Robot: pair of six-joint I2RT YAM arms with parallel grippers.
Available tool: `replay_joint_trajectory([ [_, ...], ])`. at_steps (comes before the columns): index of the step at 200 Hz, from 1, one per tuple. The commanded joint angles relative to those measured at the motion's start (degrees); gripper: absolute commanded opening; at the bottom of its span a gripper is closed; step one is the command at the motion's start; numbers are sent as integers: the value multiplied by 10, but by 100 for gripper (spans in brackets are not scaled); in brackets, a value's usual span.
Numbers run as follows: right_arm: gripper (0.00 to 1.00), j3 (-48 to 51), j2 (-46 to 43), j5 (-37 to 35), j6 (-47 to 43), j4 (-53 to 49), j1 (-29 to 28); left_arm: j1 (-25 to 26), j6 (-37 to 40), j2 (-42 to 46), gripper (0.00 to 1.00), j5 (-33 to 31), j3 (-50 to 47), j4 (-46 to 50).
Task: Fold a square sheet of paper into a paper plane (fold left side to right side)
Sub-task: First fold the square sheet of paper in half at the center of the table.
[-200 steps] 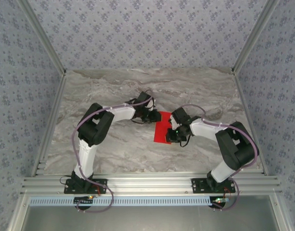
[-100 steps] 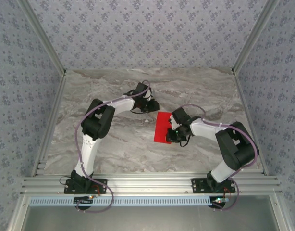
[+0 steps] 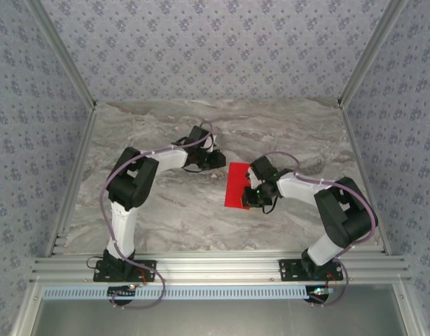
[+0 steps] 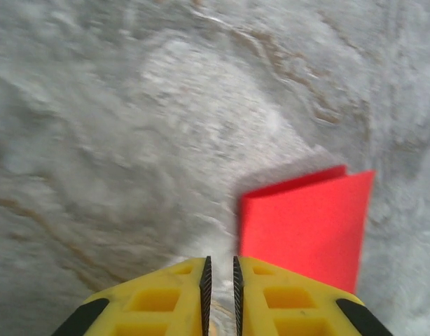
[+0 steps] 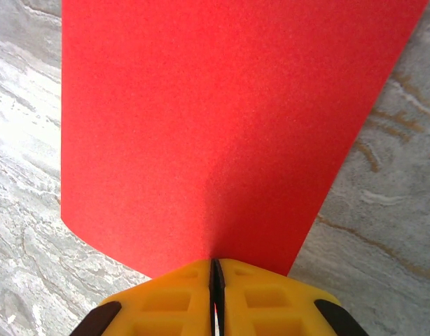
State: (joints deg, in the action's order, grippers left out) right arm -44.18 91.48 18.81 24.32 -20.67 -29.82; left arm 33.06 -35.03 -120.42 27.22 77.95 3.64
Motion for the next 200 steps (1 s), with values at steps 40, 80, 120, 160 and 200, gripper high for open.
replay_joint_trajectory([
  [40,13,23,25,-89,-15,-92,2,36,-38,-45,17,57,22,-86],
  [80,13,20,24,-89,-19,-100,1,33,-21,-72,17,6,53,-46],
  [120,13,22,20,-95,-26,-115,1,19,-19,-91,17,-42,70,-23],
  [160,13,24,17,-92,-29,-122,1,11,3,-124,17,-77,125,36],
  [200,14,28,0,-66,-36,-105,2,-6,19,-110,18,-88,137,60],
])
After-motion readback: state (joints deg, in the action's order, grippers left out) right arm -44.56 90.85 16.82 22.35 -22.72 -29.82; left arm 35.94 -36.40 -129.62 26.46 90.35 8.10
